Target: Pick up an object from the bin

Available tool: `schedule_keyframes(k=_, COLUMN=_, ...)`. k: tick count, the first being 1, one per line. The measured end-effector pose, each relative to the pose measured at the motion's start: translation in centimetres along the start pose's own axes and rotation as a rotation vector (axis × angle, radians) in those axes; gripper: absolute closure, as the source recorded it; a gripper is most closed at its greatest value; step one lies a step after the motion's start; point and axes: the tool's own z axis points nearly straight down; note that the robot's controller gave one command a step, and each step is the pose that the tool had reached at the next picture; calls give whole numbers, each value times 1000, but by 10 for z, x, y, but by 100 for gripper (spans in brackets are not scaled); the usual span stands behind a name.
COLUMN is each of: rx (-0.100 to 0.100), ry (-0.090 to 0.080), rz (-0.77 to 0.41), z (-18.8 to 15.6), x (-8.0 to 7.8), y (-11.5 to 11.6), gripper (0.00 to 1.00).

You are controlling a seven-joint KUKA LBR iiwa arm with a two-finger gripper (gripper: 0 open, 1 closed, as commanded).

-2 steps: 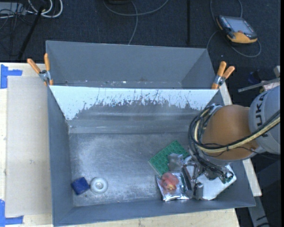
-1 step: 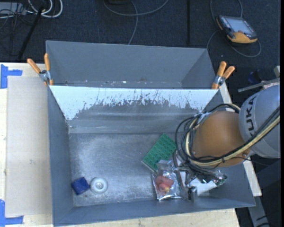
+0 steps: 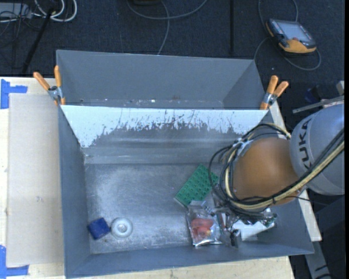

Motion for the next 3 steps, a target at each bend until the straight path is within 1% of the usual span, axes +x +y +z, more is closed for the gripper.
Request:
schedule_keyframes(k=1, rx=-10, ry=7, rz=-3, z=1, x=1, y=4, gripper=100)
schedule_keyframes(k=2, rx=-6, ry=8, rz=23, z=-90, x=5, y=-23, gripper=100)
schedule_keyframes(k=3, rx=-5, ry=6, rz=39, z=-253, x=-8, y=-57, gripper=100)
